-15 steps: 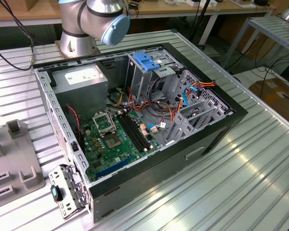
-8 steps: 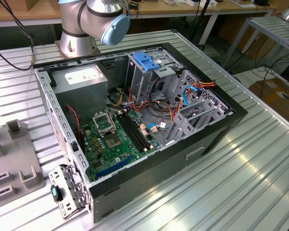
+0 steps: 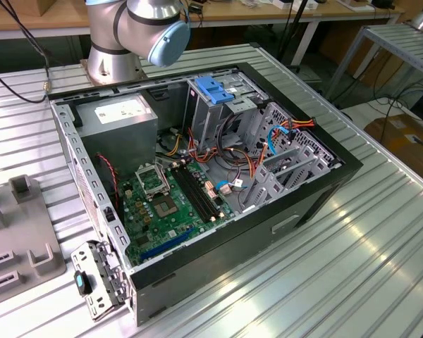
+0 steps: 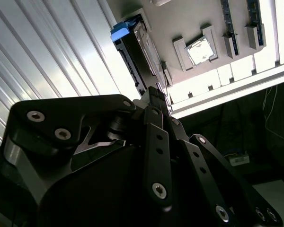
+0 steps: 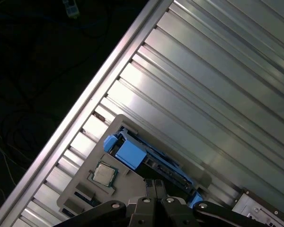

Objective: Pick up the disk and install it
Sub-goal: 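Pick up the disk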

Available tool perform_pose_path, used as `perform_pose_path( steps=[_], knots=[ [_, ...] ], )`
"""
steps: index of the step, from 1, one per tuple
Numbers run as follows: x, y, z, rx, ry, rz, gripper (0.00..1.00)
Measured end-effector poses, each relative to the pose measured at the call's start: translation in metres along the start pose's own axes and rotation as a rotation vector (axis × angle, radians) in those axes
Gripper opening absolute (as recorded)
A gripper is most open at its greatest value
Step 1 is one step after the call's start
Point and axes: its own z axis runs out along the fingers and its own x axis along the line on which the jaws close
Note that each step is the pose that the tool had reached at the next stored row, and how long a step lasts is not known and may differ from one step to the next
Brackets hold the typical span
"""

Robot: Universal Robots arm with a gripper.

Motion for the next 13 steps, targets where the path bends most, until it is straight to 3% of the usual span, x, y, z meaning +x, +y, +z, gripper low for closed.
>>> perform_pose_path(
  steps=[4,13],
  knots=[
    [0.0000,0.0000,0.0000,-0.0004,-0.0003,-0.017,0.11],
    [0.0000,0.0000,0.0004,-0.0031,-0.0025,-0.139,0.11]
  ],
)
